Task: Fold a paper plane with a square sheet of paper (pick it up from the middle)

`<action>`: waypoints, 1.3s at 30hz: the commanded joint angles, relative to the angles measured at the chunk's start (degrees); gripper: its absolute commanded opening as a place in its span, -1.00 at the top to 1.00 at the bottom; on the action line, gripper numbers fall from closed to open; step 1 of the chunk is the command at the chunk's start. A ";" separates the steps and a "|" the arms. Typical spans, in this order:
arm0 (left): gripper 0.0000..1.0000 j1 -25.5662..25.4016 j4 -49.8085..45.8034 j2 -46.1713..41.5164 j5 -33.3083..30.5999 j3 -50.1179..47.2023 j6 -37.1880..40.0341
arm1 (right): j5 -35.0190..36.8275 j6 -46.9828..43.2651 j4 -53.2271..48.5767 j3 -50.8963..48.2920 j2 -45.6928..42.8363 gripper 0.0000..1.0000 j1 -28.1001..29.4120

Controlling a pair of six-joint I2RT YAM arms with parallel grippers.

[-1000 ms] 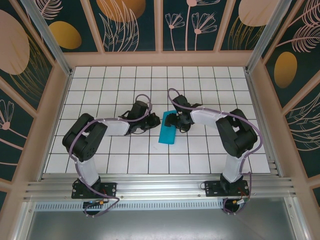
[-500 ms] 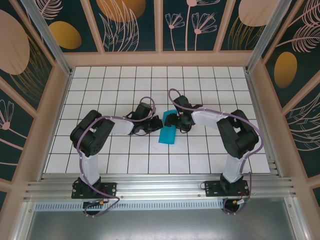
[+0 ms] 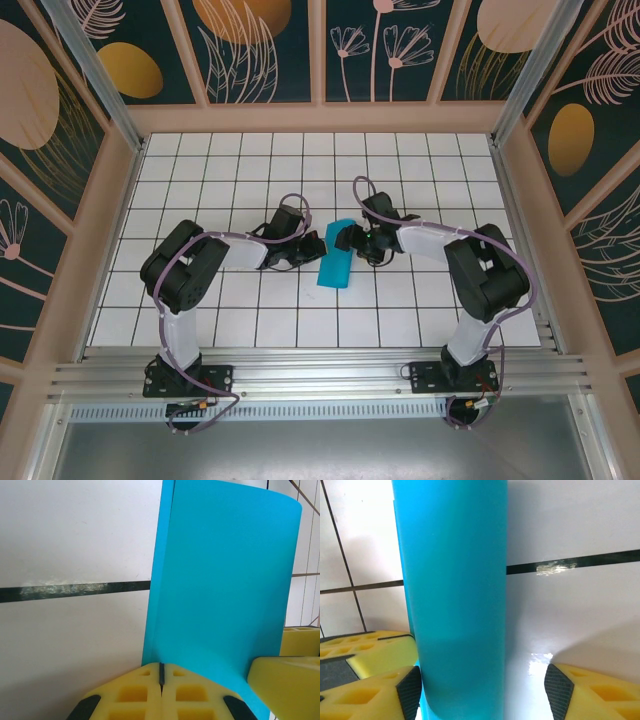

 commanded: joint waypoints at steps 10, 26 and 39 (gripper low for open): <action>0.75 -0.37 -1.51 -1.22 -1.44 -0.19 0.28 | -0.31 -3.01 -0.05 -1.13 -0.23 0.01 -0.89; 0.33 -0.32 -7.20 -15.57 -19.14 -4.23 -1.52 | 4.00 -5.16 -5.68 2.42 3.75 -0.07 -0.45; 0.34 -0.37 -6.94 -13.89 -17.06 -3.24 -1.00 | 6.84 -7.08 -9.36 4.04 6.91 -0.12 -0.08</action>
